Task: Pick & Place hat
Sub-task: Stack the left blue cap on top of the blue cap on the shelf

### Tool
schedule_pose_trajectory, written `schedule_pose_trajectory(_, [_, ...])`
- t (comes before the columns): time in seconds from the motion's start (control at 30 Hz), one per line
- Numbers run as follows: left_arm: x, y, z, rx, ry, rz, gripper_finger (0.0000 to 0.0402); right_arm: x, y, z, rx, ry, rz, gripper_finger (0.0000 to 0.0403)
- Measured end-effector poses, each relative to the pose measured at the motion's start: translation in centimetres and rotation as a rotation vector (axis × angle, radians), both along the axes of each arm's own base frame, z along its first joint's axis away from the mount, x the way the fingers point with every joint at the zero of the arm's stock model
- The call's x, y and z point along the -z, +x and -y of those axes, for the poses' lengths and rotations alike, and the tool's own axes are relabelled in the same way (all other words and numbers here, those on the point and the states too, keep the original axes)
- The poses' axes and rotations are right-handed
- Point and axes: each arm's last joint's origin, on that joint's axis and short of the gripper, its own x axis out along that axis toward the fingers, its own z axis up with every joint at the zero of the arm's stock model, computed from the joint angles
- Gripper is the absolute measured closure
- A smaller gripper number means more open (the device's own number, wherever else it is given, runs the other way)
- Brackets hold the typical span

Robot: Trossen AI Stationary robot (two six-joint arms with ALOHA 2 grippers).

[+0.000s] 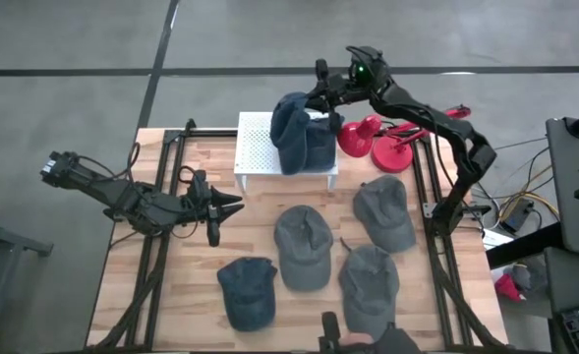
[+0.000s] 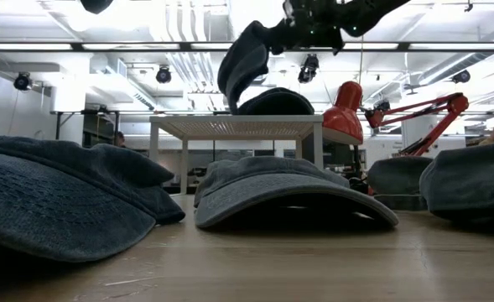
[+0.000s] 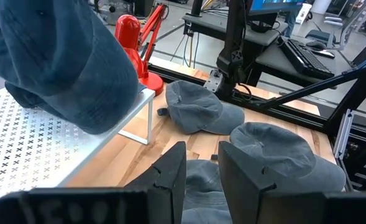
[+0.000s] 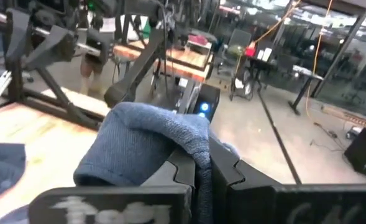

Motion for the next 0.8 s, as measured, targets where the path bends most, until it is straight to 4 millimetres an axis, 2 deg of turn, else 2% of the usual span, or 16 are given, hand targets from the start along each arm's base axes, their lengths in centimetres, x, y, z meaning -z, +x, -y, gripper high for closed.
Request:
schedule_pose_trajectory(0.33, [0.0, 0.0, 0.0, 0.001, -0.001, -0.001, 0.0305, -1.5, -1.9, -0.3, 0.021, -0.037, -0.001, 0.0394])
schedule_pose_trajectory(0.8, [0.0, 0.0, 0.0, 0.001, -0.004, -0.001, 0.0305, -0.9, -4.3, 0.9, -0.004, 0.038, -0.077, 0.0394])
